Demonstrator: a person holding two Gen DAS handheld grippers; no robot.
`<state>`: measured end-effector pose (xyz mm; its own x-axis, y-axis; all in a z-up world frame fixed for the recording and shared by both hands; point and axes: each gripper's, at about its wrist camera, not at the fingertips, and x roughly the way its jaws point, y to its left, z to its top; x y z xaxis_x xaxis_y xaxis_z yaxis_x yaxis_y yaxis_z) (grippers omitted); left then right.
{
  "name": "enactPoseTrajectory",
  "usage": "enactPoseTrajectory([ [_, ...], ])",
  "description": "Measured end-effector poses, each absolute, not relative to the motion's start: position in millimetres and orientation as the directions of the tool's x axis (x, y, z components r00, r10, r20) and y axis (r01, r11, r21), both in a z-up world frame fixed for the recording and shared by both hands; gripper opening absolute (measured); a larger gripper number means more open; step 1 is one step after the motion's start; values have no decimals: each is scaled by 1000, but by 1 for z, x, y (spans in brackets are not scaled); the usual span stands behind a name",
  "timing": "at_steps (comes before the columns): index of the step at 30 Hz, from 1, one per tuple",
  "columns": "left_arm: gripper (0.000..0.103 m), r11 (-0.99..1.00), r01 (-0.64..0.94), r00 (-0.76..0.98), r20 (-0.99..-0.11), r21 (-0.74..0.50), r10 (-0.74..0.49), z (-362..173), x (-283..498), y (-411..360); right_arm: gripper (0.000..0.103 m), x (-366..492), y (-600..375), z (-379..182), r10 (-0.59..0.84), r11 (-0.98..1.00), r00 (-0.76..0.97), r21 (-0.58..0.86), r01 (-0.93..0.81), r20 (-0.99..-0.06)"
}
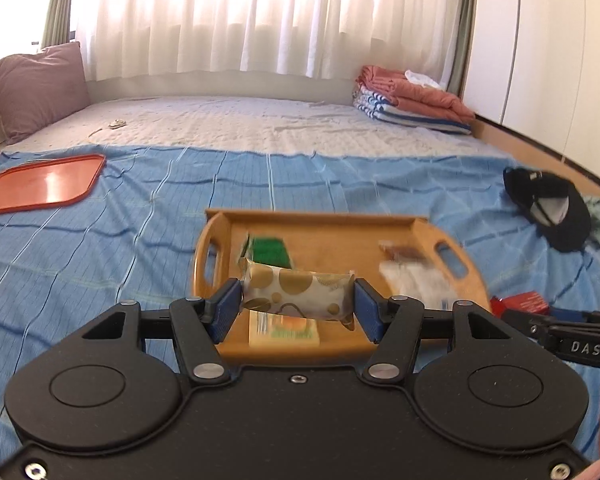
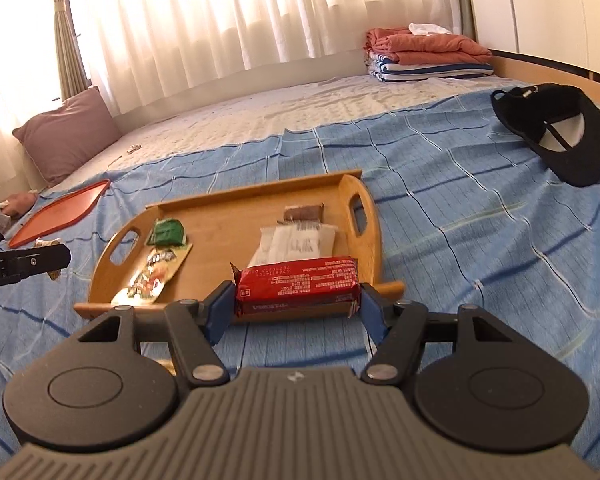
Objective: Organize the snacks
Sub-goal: 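Carry the dotted packet with the left gripper while the right gripper carries the red bar to the tray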
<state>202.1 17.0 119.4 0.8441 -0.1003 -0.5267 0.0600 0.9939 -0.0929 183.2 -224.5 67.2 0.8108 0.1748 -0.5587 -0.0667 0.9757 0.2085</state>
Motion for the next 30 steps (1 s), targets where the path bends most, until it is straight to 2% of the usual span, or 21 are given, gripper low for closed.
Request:
enactPoseTrajectory([
  [9, 58, 989, 58, 817, -563, -139, -127, 128, 301, 27, 68, 268, -222, 83, 186, 976, 783, 206, -75, -594],
  [19, 58, 989, -21, 746, -661, -144, -80, 73, 411, 32, 68, 361, -210, 56, 200, 974, 714, 216, -70, -670],
  [30, 58, 991, -57, 712, -700, -125, -47, 32, 469, 37, 68, 425, -192, 23, 199, 978, 660, 194, -81, -725],
])
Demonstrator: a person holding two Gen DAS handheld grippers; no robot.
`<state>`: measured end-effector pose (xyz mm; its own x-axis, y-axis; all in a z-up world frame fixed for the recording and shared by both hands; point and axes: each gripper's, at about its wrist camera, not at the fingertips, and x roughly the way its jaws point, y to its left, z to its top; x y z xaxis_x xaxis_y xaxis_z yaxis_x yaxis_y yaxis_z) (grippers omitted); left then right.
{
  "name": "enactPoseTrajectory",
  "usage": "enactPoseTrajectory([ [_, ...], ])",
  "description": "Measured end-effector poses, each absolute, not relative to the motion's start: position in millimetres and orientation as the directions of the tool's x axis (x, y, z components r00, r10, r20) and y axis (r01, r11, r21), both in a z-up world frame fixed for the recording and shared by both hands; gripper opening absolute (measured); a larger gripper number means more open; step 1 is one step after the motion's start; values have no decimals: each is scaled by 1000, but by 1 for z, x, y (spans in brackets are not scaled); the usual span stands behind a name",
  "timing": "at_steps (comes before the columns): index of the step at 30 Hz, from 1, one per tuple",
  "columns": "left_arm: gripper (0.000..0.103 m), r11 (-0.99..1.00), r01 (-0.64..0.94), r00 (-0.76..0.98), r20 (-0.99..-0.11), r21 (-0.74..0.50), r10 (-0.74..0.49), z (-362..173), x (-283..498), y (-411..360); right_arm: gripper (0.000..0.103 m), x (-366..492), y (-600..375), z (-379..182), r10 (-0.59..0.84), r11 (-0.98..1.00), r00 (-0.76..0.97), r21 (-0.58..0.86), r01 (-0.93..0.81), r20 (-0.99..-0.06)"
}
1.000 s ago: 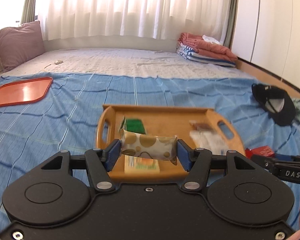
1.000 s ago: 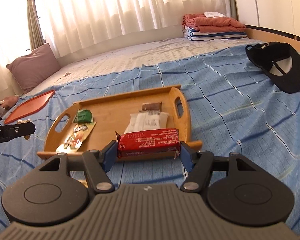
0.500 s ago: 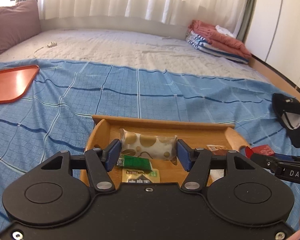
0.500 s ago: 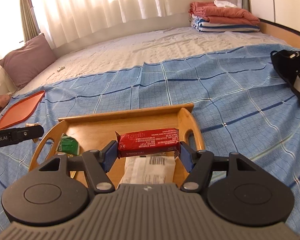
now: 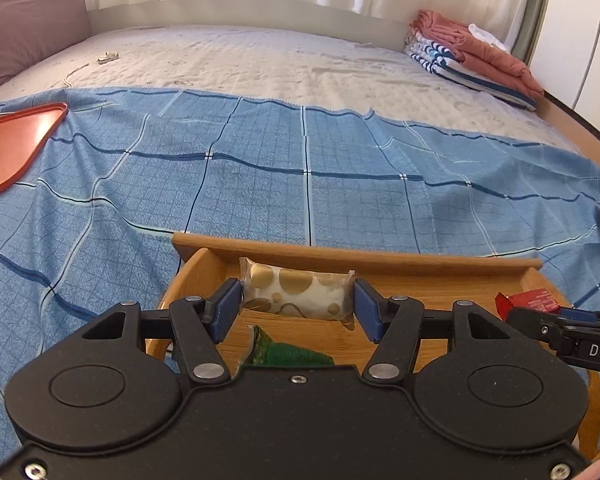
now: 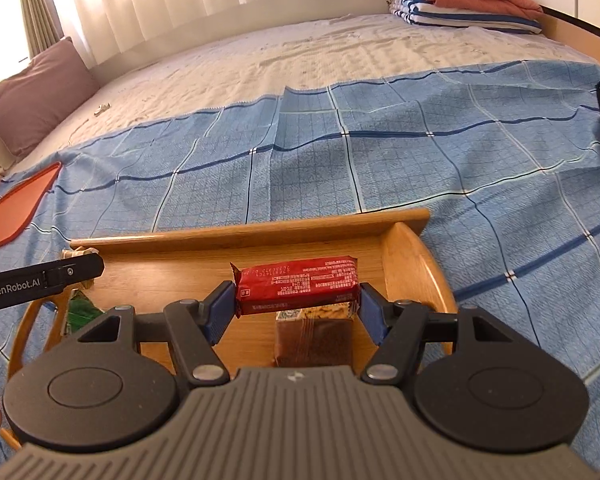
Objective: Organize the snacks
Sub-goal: 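Carry the dotted packet with the left gripper while the right gripper carries the red bar to the tray, then lower both snacks into the tray and open both grippers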
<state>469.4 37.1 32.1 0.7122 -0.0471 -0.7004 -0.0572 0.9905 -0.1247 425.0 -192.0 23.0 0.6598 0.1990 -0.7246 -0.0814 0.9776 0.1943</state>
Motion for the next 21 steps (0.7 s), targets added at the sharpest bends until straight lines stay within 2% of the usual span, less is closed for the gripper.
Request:
enactPoseTrajectory([
  [14, 60, 996, -37, 690, -723, -87, -38, 5, 480, 32, 68, 440, -187, 0, 168, 984, 651, 166, -66, -740],
  [16, 69, 997, -35, 689, -724, -69, -26, 7, 477, 29, 72, 438, -187, 0, 167, 985, 659, 159, -74, -733],
  [17, 73, 997, -35, 688, -725, -69, -26, 9, 475, 30, 80, 436, -187, 0, 163, 985, 663, 156, -70, -731],
  [19, 89, 997, -27, 697, -716, -79, -38, 17, 467, 32, 85, 431, -188, 4, 174, 983, 667, 167, -75, -724],
  [21, 91, 996, -19, 714, -699, -88, -48, 28, 456, 35, 88, 423, -191, 12, 183, 981, 680, 178, -78, -710],
])
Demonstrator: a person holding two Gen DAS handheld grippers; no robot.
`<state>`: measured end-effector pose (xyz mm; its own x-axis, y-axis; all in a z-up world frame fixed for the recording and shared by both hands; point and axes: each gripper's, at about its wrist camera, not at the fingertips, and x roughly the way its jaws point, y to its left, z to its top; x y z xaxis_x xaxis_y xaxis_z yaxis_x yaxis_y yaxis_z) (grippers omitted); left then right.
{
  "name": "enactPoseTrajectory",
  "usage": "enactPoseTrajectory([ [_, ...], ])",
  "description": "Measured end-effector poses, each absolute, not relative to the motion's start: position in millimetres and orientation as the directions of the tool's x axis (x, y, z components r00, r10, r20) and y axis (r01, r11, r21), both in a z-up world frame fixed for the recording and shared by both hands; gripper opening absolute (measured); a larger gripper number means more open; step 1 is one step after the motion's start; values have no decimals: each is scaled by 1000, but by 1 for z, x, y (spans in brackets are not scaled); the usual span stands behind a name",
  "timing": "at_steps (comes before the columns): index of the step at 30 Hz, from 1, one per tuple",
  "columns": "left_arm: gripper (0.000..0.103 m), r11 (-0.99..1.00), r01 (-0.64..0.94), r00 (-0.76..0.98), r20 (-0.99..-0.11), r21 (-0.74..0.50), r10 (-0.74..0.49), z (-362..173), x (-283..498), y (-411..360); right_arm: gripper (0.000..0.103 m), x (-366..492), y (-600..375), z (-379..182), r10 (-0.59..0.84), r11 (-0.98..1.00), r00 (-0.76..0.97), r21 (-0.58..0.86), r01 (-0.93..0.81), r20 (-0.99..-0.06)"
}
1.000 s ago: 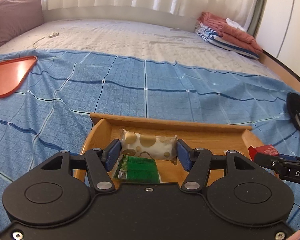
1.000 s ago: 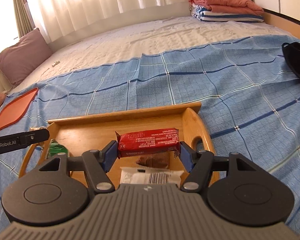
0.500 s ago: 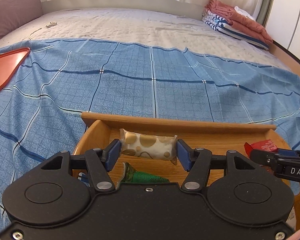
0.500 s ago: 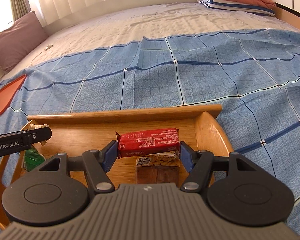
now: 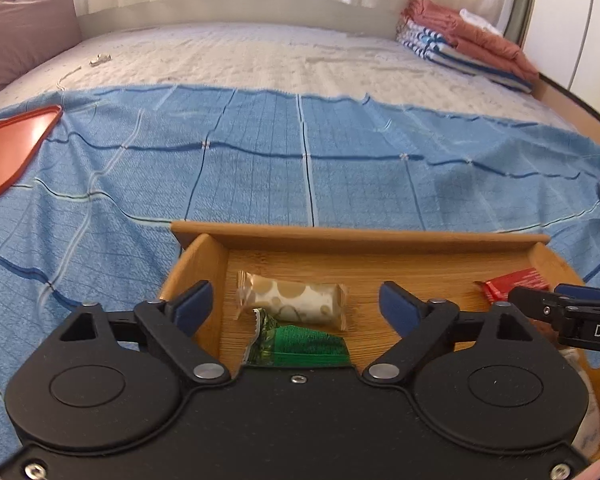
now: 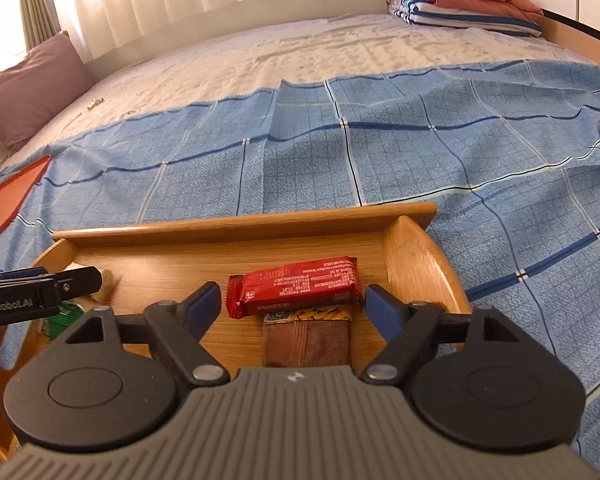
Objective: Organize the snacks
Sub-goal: 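Lower both snacks into the tray and open both grippers, then withdraw both grippers from the tray back to the snack pile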
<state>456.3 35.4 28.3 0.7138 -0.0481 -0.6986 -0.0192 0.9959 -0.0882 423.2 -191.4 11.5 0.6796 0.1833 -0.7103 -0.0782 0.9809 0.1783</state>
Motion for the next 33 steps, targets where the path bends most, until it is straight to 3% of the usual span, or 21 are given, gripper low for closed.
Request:
enactPoseTrajectory([
  [18, 98, 998, 38, 780, -623, -46, -58, 115, 277, 37, 92, 276, -197, 96, 251, 967, 750, 193, -166, -612],
  [25, 99, 999, 38, 826, -562, -11, -38, 121, 195, 28, 93, 208, -190, 100, 288, 958, 748, 187, -219, -598],
  [33, 99, 995, 100, 823, -563, 15, -74, 139, 141, 13, 93, 156, -186, 94, 326, 945, 728, 183, -272, -603],
])
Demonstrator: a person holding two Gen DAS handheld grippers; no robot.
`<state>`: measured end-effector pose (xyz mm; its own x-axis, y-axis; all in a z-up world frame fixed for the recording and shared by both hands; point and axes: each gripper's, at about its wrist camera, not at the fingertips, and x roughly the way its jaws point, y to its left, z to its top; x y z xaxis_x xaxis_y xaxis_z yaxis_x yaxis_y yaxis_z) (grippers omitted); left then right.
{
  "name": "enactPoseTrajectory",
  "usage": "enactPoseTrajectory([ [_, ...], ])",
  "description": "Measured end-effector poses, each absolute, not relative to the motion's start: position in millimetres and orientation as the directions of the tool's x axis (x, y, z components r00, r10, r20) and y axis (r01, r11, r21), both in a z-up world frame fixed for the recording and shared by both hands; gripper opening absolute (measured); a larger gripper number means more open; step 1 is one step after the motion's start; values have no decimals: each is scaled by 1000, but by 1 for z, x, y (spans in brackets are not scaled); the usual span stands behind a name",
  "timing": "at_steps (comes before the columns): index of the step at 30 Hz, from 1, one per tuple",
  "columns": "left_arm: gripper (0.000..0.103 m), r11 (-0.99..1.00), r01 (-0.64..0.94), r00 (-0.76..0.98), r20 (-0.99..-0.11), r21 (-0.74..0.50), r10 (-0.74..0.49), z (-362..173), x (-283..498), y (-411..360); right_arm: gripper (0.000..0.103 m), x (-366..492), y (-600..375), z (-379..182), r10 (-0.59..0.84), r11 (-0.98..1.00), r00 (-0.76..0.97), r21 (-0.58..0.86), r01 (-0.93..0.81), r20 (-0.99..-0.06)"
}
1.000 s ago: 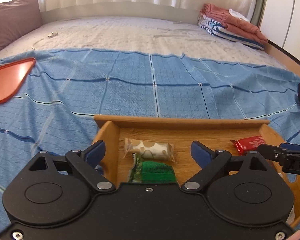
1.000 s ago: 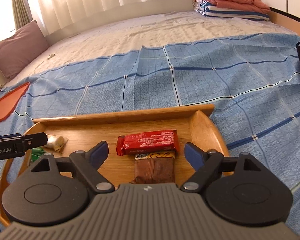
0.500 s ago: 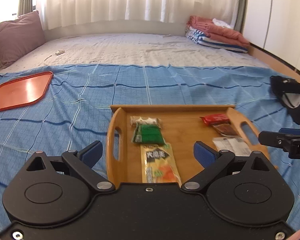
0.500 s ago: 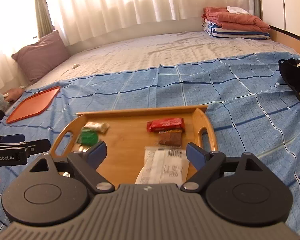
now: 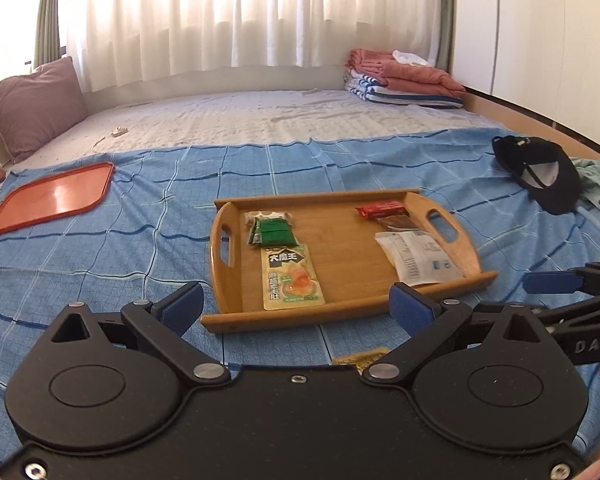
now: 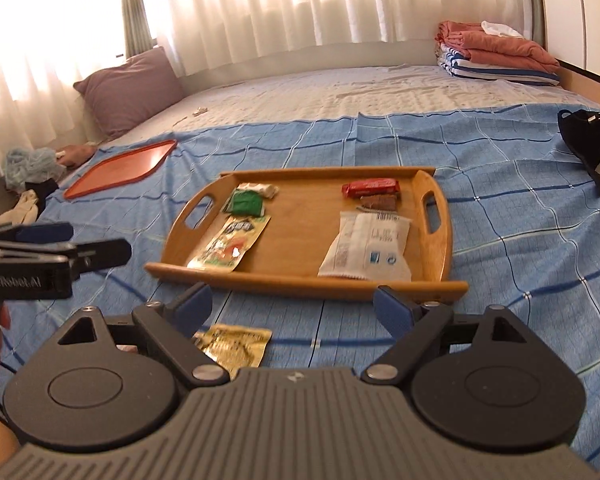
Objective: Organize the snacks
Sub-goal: 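Withdraw both grippers from the tray back to the snack pile, then close the left gripper on the red ARTH chip bag while the right gripper grasps the gold foil packet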
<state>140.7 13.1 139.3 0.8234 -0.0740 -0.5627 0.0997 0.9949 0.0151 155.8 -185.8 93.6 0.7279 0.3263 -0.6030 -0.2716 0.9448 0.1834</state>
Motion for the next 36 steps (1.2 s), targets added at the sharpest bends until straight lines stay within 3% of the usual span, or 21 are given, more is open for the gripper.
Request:
enactPoseTrajectory([
  [14, 100, 997, 73, 837, -542, -21, -73, 180, 82, 16, 94, 107, -189, 122, 326, 939, 757, 104, -327, -566],
  [30, 99, 998, 46, 810, -584, -37, -59, 132, 50, 19, 94, 64, -182, 107, 358, 915, 757, 43, -402, -546],
  [32, 93, 999, 37, 799, -599, -34, -50, 119, 52, 20, 94, 63, -180, 100, 362, 912, 751, 44, -408, -552],
  [34, 76, 998, 43, 781, -622, -40, -59, 108, 56, 23, 94, 63, -178, 94, 367, 908, 744, 43, -416, -558],
  [36, 66, 997, 42, 760, -646, -58, -69, 97, 61, 26, 94, 63, -174, 86, 373, 903, 735, 42, -427, -567],
])
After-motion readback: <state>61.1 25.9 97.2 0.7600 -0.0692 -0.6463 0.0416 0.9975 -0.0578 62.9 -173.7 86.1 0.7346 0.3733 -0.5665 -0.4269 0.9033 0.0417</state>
